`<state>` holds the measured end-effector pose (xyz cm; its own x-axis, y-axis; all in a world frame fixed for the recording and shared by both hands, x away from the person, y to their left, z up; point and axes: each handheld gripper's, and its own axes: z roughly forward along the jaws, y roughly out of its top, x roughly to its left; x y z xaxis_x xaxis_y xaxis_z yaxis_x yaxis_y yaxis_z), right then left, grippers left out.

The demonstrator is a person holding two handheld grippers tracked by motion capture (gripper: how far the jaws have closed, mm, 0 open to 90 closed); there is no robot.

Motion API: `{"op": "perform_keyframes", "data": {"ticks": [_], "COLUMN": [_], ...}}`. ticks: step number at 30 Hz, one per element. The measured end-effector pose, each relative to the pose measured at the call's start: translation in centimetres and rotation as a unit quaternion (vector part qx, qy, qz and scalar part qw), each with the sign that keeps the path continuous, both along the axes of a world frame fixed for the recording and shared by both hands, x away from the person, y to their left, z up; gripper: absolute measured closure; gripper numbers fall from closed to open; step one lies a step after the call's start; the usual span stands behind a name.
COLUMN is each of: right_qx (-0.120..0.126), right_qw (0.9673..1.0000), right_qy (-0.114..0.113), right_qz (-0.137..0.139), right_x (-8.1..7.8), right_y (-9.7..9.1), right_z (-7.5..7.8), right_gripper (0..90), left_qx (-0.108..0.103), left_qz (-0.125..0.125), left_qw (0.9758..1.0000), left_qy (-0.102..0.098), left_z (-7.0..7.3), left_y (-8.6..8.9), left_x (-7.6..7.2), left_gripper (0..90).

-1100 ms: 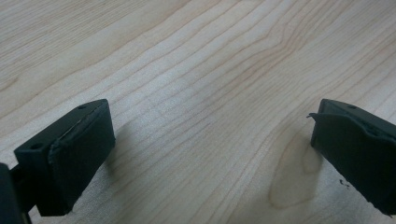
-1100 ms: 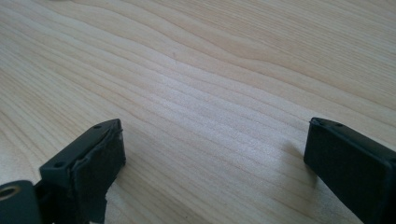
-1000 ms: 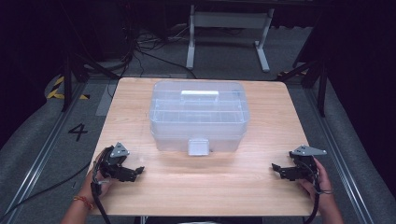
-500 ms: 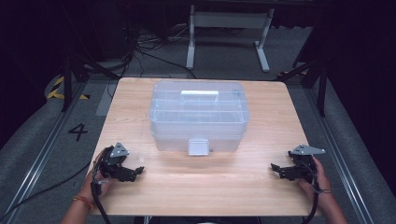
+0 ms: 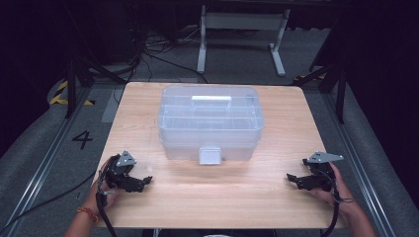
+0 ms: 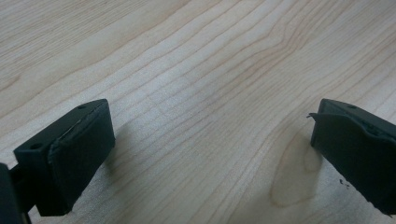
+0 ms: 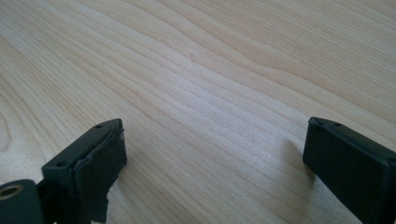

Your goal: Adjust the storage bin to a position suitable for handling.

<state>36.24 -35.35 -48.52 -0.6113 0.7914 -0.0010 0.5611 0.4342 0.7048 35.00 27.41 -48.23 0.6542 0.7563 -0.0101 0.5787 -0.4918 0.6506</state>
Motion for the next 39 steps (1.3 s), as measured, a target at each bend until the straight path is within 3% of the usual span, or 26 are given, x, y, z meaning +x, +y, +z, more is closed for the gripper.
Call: {"op": "perform_keyframes", "data": {"ticks": [4,7,10,17,26,39], "right_qx": [-0.004,-0.013,-0.003,0.006,0.038,0.039], "right_qw": [1.0000,0.9999,0.9997,0.9994,0.9975,0.9935], "right_qy": [-0.001,-0.008,-0.014,-0.026,-0.052,-0.093], "right_qz": [0.006,0.005,0.019,0.024,0.030,0.053], "right_x": [0.0,0.1,0.1,0.2,0.9,2.0], "right_y": [0.0,0.0,-0.1,0.0,-0.1,1.6], "right_z": [0.3,0.5,0.8,2.0,5.0,9.2], "right_gripper": [16.7,17.0,16.9,17.4,19.8,23.2], "left_qx": [-0.001,0.000,0.000,0.000,0.000,0.001], "left_qz": [0.000,0.000,0.001,0.000,0.000,0.000], "left_qw": [1.0000,1.0000,1.0000,1.0000,1.0000,1.0000], "left_qy": [0.001,-0.002,0.001,0.000,-0.001,-0.002], "left_z": [0.0,0.0,0.0,0.0,0.0,0.0], "left_y": [0.0,0.0,0.0,0.0,0.0,0.0], "left_x": [0.0,0.0,0.0,0.0,0.0,0.0], "left_gripper": [0.2,0.1,0.1,0.2,0.1,0.2]}}
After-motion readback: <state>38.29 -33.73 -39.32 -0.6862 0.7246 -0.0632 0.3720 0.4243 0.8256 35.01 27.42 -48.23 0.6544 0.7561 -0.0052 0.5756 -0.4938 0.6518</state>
